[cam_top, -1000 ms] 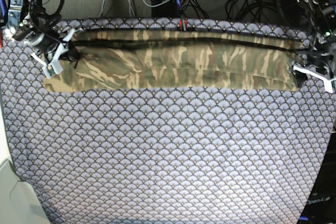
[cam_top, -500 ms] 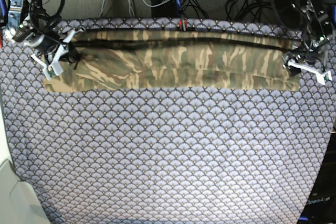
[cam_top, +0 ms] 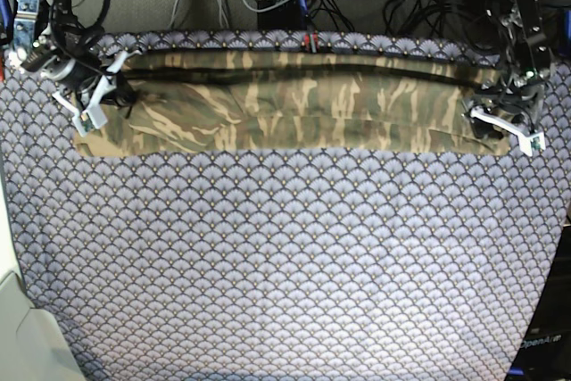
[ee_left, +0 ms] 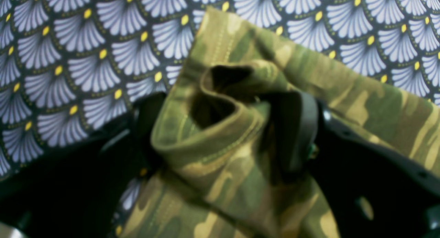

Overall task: Fold the T-shirt properly
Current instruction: 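Grasp both ends of the folded strip and straighten it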

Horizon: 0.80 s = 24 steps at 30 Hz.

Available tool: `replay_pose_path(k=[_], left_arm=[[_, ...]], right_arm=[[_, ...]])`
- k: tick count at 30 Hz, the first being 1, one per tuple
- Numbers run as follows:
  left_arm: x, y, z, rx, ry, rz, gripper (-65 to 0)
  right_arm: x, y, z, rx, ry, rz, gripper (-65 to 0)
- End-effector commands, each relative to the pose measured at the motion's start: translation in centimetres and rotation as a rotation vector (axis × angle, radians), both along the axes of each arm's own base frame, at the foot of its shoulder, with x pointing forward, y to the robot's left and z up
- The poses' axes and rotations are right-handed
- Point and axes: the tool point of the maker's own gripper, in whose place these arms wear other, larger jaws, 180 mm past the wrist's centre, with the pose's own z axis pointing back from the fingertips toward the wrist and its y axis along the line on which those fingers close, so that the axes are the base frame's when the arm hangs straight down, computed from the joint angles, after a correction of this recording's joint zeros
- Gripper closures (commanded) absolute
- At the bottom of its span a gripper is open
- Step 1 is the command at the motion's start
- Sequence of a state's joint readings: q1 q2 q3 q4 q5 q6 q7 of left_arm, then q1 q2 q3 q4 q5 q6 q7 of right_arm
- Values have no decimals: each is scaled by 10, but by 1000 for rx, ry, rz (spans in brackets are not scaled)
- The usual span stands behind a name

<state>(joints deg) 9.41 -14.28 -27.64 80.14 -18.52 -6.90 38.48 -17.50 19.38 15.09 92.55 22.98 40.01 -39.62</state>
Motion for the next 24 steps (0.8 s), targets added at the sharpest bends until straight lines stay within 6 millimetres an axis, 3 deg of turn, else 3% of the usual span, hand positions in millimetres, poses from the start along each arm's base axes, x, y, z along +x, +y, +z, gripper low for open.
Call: replay_pose_path(k=[1, 7, 13, 21, 24], left_arm=[[-9, -8, -7, -39, 36, -14, -461], [-30, -6, -18, -41, 81, -6, -452], [-44, -4, -27, -42, 112, 1, -322], [-59, 0, -55, -78, 191, 34, -302], [-58, -2, -56, -83, 193, 34, -180]], right_arm=[[10, -4, 12, 2, -45, 2, 0], [14, -3, 14, 4, -53, 2, 0], [14, -3, 14, 4, -53, 2, 0], [14, -3, 14, 2, -53, 2, 0], [14, -3, 14, 2, -53, 2, 0]])
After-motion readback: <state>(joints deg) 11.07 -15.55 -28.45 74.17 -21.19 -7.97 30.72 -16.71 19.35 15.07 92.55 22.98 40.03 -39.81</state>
